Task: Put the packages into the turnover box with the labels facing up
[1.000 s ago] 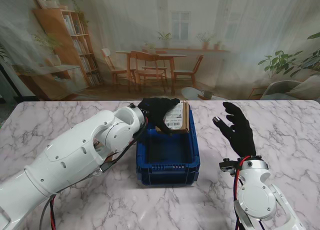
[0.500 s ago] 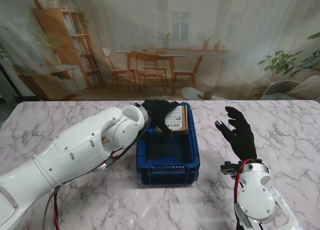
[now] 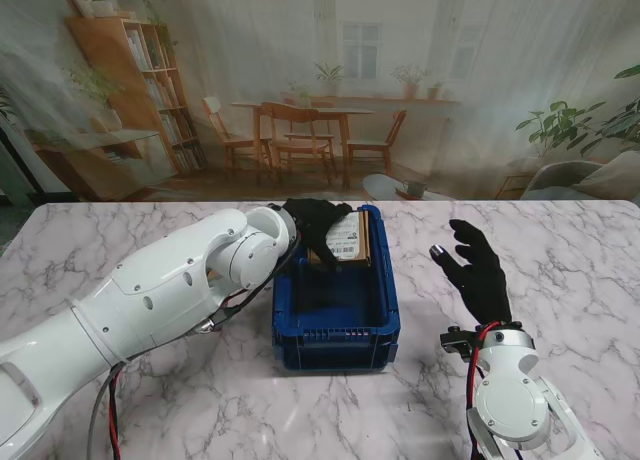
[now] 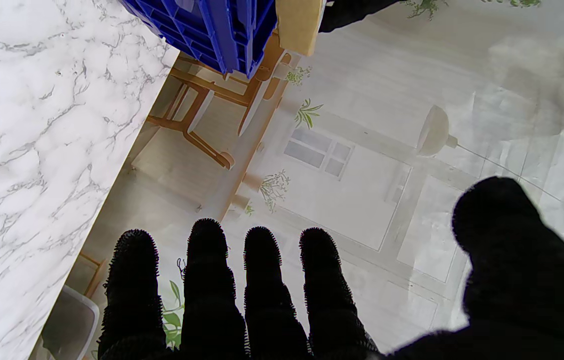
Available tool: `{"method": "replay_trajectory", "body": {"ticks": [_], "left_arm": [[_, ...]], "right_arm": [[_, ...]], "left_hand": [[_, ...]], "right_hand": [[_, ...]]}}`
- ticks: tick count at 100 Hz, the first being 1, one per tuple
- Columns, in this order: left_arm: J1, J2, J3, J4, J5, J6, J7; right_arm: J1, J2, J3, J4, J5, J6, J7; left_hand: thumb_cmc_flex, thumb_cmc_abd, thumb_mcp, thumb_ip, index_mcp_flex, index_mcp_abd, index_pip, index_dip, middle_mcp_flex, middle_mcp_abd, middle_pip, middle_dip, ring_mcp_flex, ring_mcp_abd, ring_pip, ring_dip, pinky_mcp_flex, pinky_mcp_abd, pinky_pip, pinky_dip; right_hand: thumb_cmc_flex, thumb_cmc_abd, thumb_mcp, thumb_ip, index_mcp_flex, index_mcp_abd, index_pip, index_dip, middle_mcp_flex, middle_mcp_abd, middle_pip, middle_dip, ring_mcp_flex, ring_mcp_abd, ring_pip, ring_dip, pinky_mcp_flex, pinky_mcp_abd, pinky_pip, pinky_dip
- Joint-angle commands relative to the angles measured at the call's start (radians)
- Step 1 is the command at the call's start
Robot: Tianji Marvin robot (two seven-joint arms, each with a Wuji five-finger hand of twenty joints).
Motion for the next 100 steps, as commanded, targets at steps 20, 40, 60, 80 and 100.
{"method": "replay_trajectory", "body": {"ticks": [20,40,60,80,100], "left_arm": [[-0.028,-0.006,0.032,0.018,-0.016,0.029,-0.032],[-0.059,-0.012,0.078,0.052,-0.031,0.027,-0.054],[-0.073,-0.014,0.100,0.061,-0.019,0.027,-0.056],[-0.025,0.020,0.019,-0.023,0.059,0.002,-0.069],[0.094,0.056,-0.161,-0.152,0.199,-0.061,-0.064]], "right_arm": [[-0.002,-0.003,-0.003,0.005,-0.005,-0.005,-0.003],[0.001,-0.002,-0.007,0.005,-0.009,0.003,0.002],[0.004,-0.001,-0.010,0.006,-0.012,0.010,0.005],[0.005,-0.001,-0.012,0.006,-0.011,0.012,0.007],[0.006,-0.001,-0.012,0.006,-0.013,0.013,0.005]], "left_hand": [[0.218,0.339,0.053,-0.001,0.062,-0.041,0.022,-0.056,-0.016,-0.002,-0.084,-0.224,-0.048,-0.033,-0.013,-0.155,-0.177,-0.058,-0.122,-0.024],[-0.015,0.388,0.029,-0.051,-0.066,-0.053,-0.084,-0.161,-0.288,-0.011,-0.296,-0.462,-0.273,-0.030,-0.128,-0.373,-0.352,-0.008,-0.326,-0.095],[-0.132,0.386,0.028,-0.055,-0.098,-0.064,-0.105,-0.297,-0.337,-0.026,-0.323,-0.591,-0.371,-0.041,-0.166,-0.472,-0.443,0.065,-0.495,-0.166],[-0.101,0.404,0.027,-0.054,-0.088,-0.059,-0.067,-0.248,-0.293,-0.022,-0.294,-0.510,-0.327,-0.053,-0.150,-0.462,-0.435,0.050,-0.477,-0.153],[-0.028,0.455,0.032,-0.043,0.011,-0.057,-0.017,-0.188,-0.134,0.003,-0.243,-0.419,-0.261,-0.045,-0.139,-0.435,-0.433,0.118,-0.454,-0.141]], "right_hand": [[0.022,0.026,0.019,0.023,0.000,-0.036,-0.002,0.020,0.007,-0.010,0.014,0.011,0.010,-0.025,-0.032,-0.012,0.006,-0.027,-0.020,0.021],[0.029,0.023,0.027,0.023,-0.013,-0.034,-0.004,0.020,-0.002,-0.012,0.016,0.012,0.006,-0.027,-0.030,-0.012,0.001,-0.022,-0.028,0.023],[0.034,0.020,0.037,0.023,-0.015,-0.033,-0.002,0.021,-0.002,-0.012,0.019,0.012,0.006,-0.027,-0.029,-0.011,0.001,-0.018,-0.039,0.024],[0.029,0.021,0.040,0.021,-0.008,-0.036,0.000,0.022,-0.001,-0.013,0.020,0.012,0.008,-0.027,-0.029,-0.012,0.003,-0.020,-0.044,0.028],[0.024,0.020,0.039,0.020,0.001,-0.041,0.000,0.022,-0.007,-0.011,0.015,0.009,0.006,-0.028,-0.031,-0.012,0.005,-0.022,-0.047,0.031]]}}
